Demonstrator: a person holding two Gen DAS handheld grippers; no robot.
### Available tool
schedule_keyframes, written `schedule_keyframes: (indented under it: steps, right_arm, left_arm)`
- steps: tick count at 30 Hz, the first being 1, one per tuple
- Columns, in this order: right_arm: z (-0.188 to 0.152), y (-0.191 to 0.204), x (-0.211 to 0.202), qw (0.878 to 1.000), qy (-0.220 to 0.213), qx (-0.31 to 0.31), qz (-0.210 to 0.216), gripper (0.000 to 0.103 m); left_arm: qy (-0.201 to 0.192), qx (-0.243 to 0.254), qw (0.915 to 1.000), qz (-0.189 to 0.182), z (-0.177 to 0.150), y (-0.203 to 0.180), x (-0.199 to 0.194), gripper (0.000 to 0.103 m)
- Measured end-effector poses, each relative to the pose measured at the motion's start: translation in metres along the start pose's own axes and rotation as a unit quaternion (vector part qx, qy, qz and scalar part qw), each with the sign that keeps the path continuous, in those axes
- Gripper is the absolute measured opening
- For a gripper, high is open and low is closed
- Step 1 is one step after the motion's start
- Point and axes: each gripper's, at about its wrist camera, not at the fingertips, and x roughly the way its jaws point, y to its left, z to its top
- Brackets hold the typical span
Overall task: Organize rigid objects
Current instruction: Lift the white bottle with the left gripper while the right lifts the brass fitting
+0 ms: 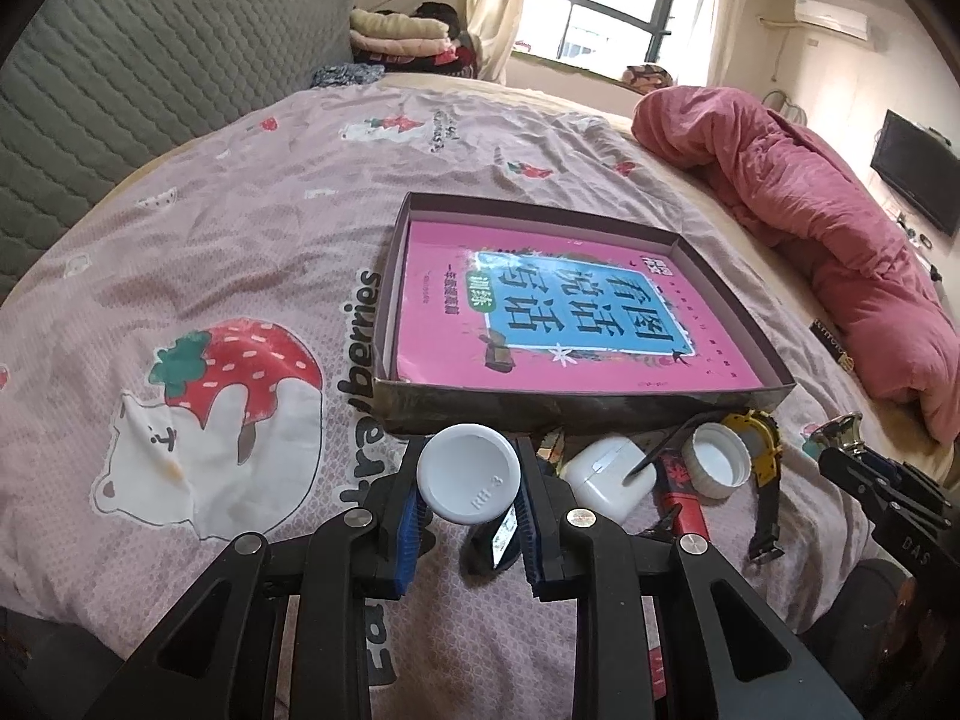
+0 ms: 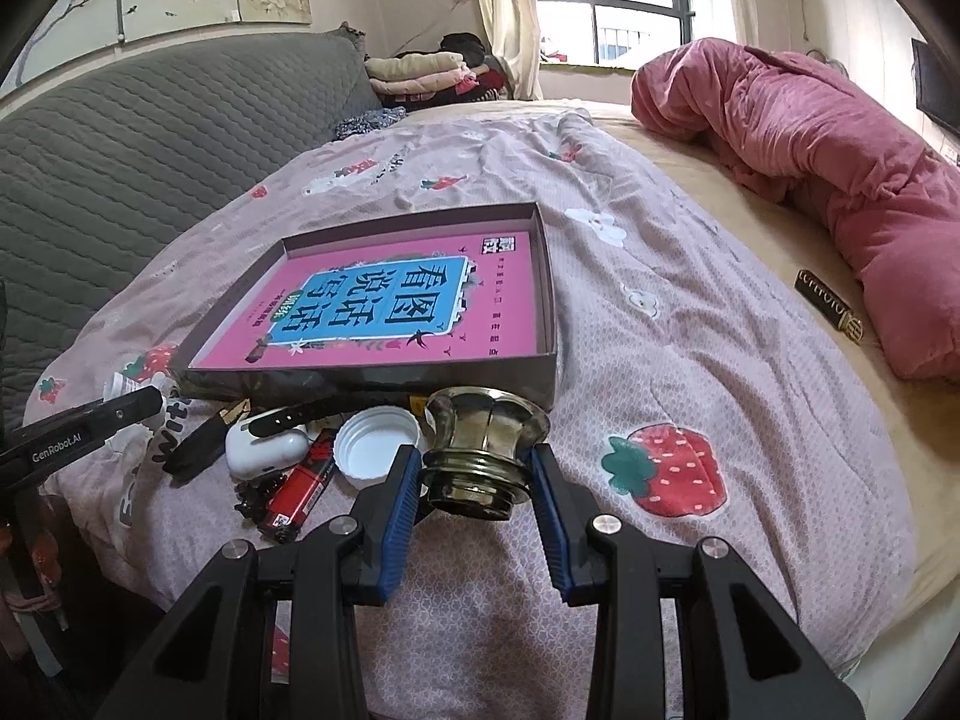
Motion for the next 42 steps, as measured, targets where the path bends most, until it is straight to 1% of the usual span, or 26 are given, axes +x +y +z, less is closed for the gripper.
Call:
schedule_keyframes:
  steps: [4, 11, 18, 28, 34, 42]
  right_arm:
    - [0.002, 0.005, -0.006, 1.000, -0.012, -0.009, 0.000, 0.037]
    - [0.004, 0.014, -0.012, 0.999, -0.021, -0.026, 0.002, 0.037]
    - [0.008, 0.018, -0.013, 0.999, -0.025, -0.023, 0.008, 0.037]
    - [0.014, 0.021, -0.010, 0.999, -0.033, -0.031, 0.003, 0.037]
    - [0.022, 0.025, -0.008, 0.998, -0.041, -0.038, 0.003, 0.037]
    - [0.029, 0.034, -0.006, 0.997, -0.051, -0.050, 0.007, 0.037]
  left_arm:
    - [-0.008, 0.004, 1.0000, 0.000, 0.000, -0.002, -0.005, 0.027]
    - [-0.011, 0.003, 0.9999, -0.001, 0.001, -0.001, -0.006, 0.027]
    - [-0.015, 0.008, 0.9999, -0.003, 0.001, -0.004, -0.007, 0.027]
    - [-0.017, 0.014, 0.9998, -0.002, 0.001, -0.009, -0.004, 0.027]
    - [-0.034, 0.023, 0.9991, 0.005, 0.002, -0.012, -0.010, 0.027]
    - [-0.037, 0.026, 0.9990, 0.006, 0.002, -0.013, -0.013, 0.027]
